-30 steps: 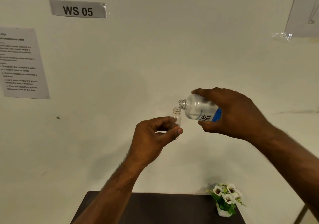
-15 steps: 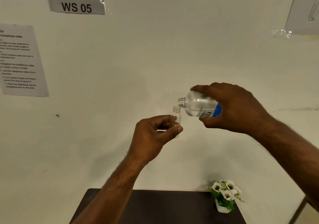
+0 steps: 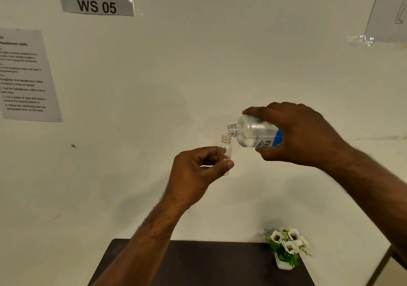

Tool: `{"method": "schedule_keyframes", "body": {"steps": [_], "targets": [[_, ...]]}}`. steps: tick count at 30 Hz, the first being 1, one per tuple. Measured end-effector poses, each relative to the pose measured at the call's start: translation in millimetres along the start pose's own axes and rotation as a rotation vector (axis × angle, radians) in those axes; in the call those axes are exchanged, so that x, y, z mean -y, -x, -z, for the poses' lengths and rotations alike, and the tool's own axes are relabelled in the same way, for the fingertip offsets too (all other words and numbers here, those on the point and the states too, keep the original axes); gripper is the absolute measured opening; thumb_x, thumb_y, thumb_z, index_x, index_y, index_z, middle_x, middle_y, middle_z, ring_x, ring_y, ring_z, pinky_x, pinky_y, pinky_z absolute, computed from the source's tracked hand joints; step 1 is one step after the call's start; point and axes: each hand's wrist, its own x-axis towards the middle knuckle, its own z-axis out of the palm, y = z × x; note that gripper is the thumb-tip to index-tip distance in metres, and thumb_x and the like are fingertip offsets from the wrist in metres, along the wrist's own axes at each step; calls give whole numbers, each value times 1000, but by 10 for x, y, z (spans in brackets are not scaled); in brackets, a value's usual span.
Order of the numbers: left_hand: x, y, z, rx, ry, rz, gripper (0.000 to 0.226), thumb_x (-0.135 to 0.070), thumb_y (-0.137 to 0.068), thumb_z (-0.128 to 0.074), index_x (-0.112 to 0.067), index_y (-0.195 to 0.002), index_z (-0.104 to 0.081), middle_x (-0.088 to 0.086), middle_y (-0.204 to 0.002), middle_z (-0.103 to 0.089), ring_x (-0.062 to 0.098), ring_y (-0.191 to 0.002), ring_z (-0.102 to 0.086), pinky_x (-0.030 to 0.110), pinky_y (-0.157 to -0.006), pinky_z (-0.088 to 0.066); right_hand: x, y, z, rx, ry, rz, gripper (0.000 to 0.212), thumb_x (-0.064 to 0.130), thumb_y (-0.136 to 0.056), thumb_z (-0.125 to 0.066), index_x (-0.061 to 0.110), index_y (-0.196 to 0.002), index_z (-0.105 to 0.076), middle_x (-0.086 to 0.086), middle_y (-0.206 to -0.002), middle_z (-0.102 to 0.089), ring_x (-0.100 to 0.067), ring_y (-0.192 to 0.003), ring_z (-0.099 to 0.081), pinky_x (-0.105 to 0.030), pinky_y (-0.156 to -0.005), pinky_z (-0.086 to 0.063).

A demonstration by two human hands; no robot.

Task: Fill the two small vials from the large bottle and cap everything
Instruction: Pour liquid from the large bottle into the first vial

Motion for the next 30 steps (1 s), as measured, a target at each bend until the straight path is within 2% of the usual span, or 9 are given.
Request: {"method": "schedule_keyframes", "body": {"steps": [2,5,10,19,30], "targets": [[-2,-2,0,-6,1,0,27,-24,-79,-89,-39,-97,-76,-13,-86,-81,6,-81,-78,17,-77,-60,-3,-1,5,5,2,3,84,48,-63,-81,44,-139,-45,12,-108,-65,-16,-90,-58,-34,-77,-52],[1,-1,-5,-7,16,13,26,-23,-78,-89,-35,-98,-77,-11,-87,-82,9,-80,-79,22,-78,-63,-2,-5,6,12,0,5,84,48,-64,-81,44,-140,-45,12,-110,-65,-16,-91,-58,-34,-78,-51],[-4,8,-7,-8,15,9,26,-24,-78,-88,-37,-97,-77,-13,-87,-81,6,-82,-78,16,-73,-59,0,-13,5,13,10,11,84,48,-65,-81,44,-140,-45,11,-110,-66,-17,-91,-58,-32,-78,-49],[43,2,-8,-11,-5,24,27,-26,-79,-88,-37,-101,-77,-11,-90,-82,10,-86,-79,34,-85,-65,-2,-23,-1,16,10,26,83,47,-65,-81,43,-140,-46,10,-110,-66,-18,-92,-59,-32,-78,-48],[75,-16,-17,-12,24,25,29,-27,-76,-88,-32,-103,-78,-9,-90,-82,12,-85,-79,33,-84,-65,-4,-40,1,12,7,27,83,47,-65,-81,42,-140,-47,11,-109,-66,-18,-91,-59,-35,-78,-50]]}}
